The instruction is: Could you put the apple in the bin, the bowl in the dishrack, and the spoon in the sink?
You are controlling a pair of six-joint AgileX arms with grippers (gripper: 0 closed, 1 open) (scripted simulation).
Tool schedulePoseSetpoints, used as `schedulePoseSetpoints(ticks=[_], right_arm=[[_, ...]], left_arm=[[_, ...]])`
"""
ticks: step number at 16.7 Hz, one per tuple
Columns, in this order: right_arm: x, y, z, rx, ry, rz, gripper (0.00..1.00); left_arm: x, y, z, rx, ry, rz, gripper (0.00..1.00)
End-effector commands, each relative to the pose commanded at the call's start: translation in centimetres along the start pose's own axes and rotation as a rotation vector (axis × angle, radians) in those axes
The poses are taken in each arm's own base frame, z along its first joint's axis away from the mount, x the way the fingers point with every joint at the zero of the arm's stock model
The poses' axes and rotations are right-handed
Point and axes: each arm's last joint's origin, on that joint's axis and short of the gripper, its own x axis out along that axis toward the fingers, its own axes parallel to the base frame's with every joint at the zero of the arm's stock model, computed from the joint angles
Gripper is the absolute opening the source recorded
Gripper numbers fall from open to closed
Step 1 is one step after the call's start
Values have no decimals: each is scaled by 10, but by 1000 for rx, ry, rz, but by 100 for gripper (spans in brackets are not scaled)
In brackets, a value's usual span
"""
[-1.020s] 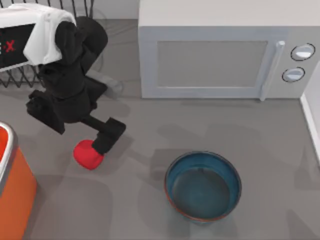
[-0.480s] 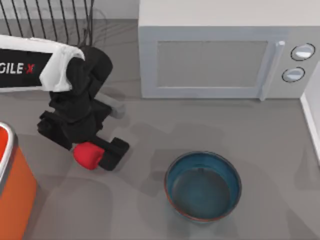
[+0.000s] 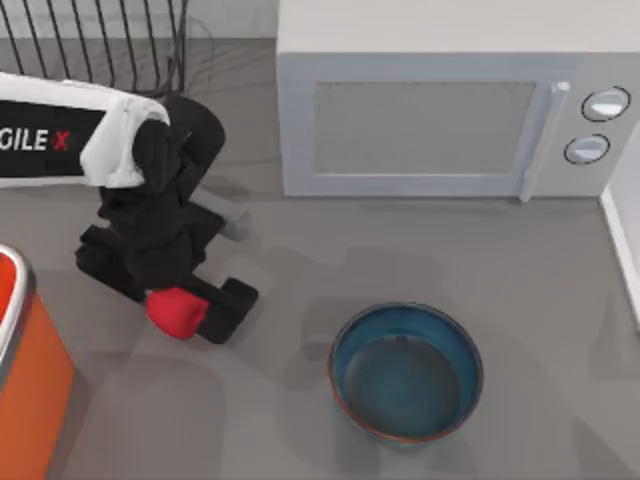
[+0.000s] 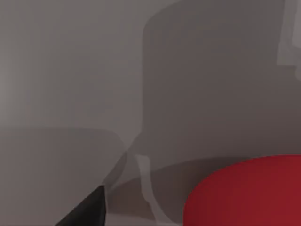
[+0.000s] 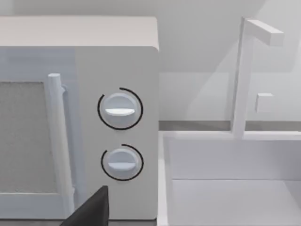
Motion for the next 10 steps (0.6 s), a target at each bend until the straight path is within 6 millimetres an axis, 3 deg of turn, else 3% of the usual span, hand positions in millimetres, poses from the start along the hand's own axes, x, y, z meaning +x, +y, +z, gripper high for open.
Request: schedulePoseSetpoints(ticks=[10], right_arm=[[0, 0, 0, 0, 0, 0, 100]], left_arm=[[0, 0, 0, 0, 0, 0, 2]])
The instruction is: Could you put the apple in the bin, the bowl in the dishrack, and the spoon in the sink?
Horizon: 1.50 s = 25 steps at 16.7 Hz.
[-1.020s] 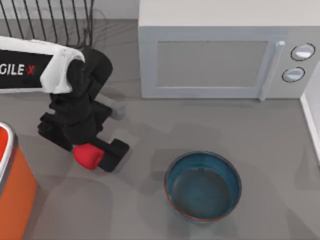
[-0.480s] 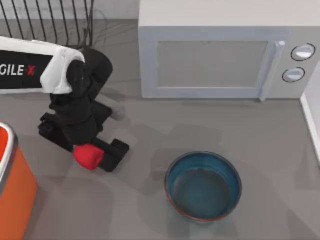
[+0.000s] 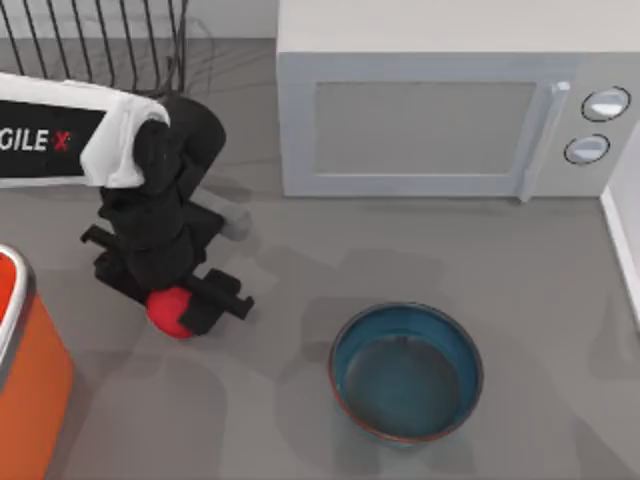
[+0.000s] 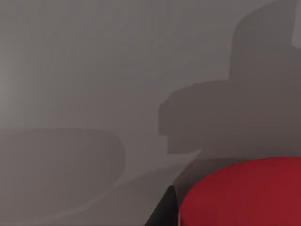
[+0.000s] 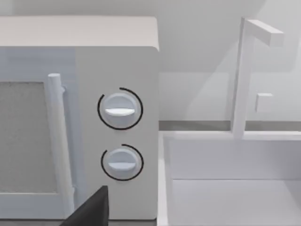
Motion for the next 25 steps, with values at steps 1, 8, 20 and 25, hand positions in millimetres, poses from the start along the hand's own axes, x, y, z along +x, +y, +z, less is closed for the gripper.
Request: schedulePoseSetpoints(ticks=[1, 8, 20, 25], right_arm=[[0, 0, 0, 0, 0, 0, 100], [0, 0, 0, 0, 0, 0, 100], [0, 0, 0, 0, 0, 0, 100], [0, 0, 0, 0, 0, 0, 100]], left_arm=[[0, 0, 0, 0, 0, 0, 0], [0, 0, 0, 0, 0, 0, 0], [-104, 0, 0, -2, -13, -3, 0], [-106, 1, 0, -4, -14, -3, 0]])
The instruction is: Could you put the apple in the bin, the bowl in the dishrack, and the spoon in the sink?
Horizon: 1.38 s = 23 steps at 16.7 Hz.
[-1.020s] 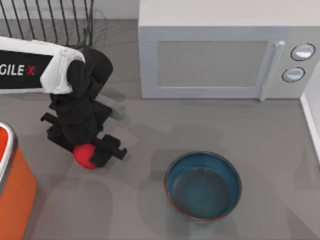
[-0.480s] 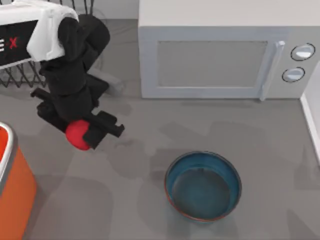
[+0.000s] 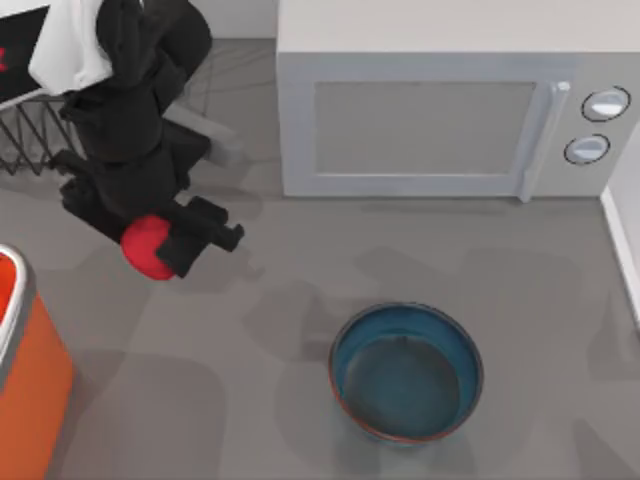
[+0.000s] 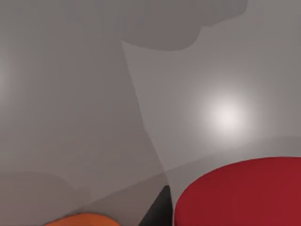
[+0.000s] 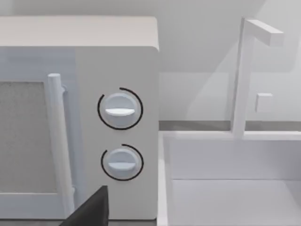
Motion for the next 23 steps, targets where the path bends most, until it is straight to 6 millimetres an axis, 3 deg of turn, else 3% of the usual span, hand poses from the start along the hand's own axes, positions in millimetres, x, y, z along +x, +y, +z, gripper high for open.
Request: schedulePoseSetpoints(ticks=[3, 7, 13, 18, 23], right_arm=[[0, 0, 0, 0, 0, 0, 100], [0, 0, 0, 0, 0, 0, 100], [0, 0, 0, 0, 0, 0, 100], [0, 0, 0, 0, 0, 0, 100], [0, 0, 0, 0, 0, 0, 100]], left_arm=[[-4, 8, -5, -91, 6, -1, 0], [-17, 35, -27, -409, 18, 0, 0], [-38, 77, -88, -1156, 55, 17, 0], [-53, 96, -144, -1764, 52, 35, 0], [-63, 98, -179, -2073, 3, 24, 0]])
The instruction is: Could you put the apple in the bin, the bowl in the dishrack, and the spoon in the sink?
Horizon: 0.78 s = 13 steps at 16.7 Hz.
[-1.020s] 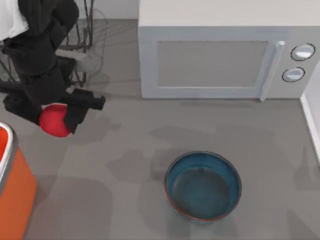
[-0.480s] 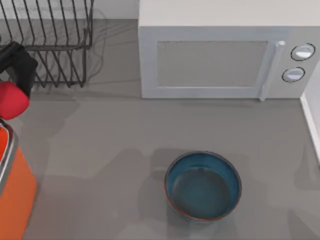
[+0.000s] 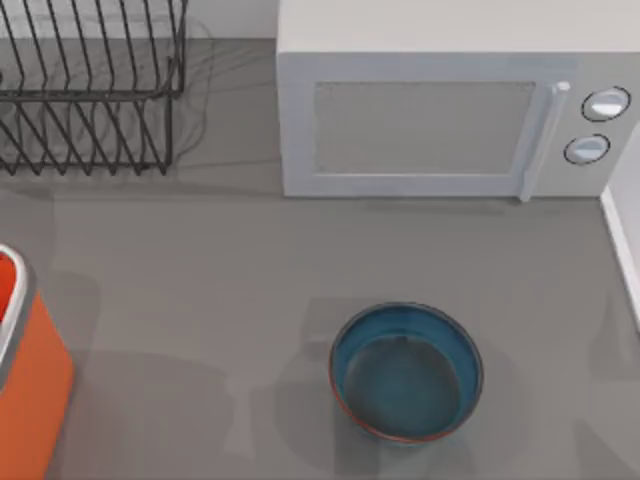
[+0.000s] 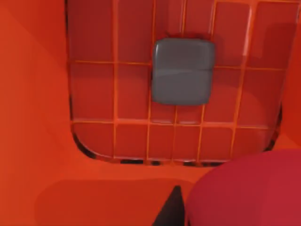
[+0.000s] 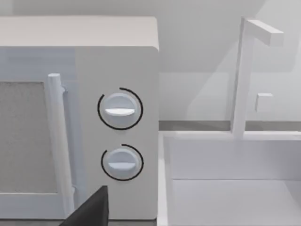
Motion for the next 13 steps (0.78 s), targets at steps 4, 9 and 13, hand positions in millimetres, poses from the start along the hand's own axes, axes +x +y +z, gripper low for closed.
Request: schedulePoseSetpoints(ticks=[4, 9, 13], right_arm=[[0, 0, 0, 0, 0, 0, 100], [0, 0, 0, 0, 0, 0, 100], [0, 0, 0, 0, 0, 0, 100]], left_arm=[[-1, 2, 1, -17, -1, -3, 0], [17, -1, 1, -13, 2, -15, 0], [58, 0, 1, -16, -1, -7, 0]])
